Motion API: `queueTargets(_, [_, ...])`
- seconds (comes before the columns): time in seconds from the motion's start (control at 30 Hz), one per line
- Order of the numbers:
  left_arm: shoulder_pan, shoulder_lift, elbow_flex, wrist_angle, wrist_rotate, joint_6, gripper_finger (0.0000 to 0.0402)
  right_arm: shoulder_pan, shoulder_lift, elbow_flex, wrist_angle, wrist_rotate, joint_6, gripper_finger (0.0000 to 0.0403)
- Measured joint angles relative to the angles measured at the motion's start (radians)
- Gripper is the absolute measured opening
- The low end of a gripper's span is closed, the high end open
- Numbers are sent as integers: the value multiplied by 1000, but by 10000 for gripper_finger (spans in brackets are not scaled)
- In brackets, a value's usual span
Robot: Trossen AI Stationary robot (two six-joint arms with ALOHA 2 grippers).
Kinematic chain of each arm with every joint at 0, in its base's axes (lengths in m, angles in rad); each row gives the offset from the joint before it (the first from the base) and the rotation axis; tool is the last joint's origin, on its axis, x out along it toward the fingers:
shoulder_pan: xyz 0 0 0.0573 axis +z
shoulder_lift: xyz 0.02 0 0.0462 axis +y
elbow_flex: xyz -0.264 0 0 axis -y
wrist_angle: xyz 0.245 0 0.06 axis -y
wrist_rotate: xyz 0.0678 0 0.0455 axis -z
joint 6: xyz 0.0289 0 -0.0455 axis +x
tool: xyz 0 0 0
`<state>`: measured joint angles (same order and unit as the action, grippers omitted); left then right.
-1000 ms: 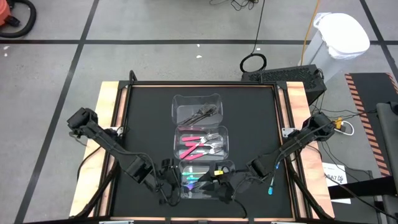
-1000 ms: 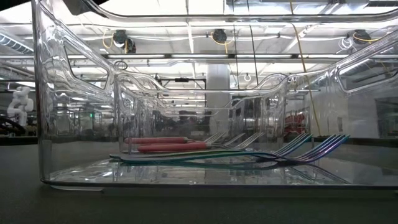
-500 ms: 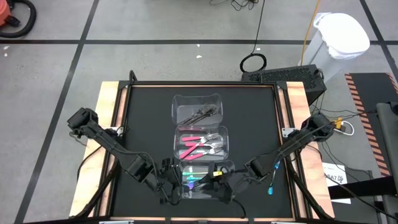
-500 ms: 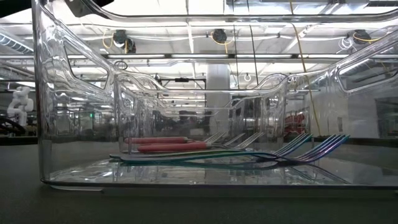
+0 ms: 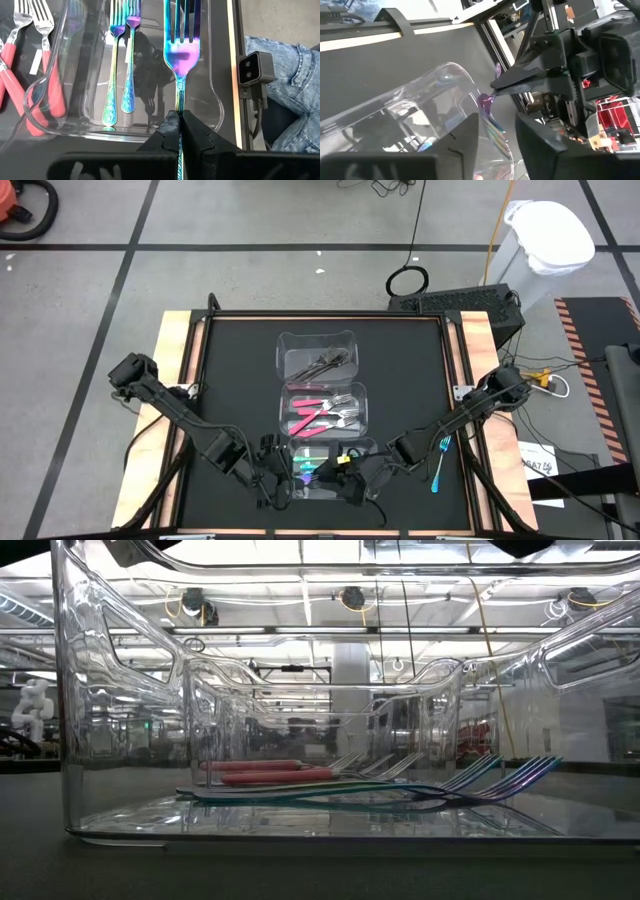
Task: Sort silverware by color (type)
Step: Put the left blue fork into the bottom transparent bin
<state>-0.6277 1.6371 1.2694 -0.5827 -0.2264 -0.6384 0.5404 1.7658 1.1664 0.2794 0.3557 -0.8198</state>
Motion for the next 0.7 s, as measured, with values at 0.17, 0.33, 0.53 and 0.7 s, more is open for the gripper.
queueTargets(0.17, [0, 0, 0, -1, 0, 0, 9, -8, 0, 0, -20, -24, 20, 60])
queueTargets(0.33, [0, -1, 0, -3, -14, 7, 11, -9, 1, 0, -43, -43, 20, 10])
queueTargets(0.53, [-1, -2, 0, 25, -51, 97, 18, -9, 0, 0, -42, -40, 18, 7])
queueTargets(0.7, [2, -2, 1, 71, -110, 103, 67, -6, -2, 0, -39, -4, 0, 3])
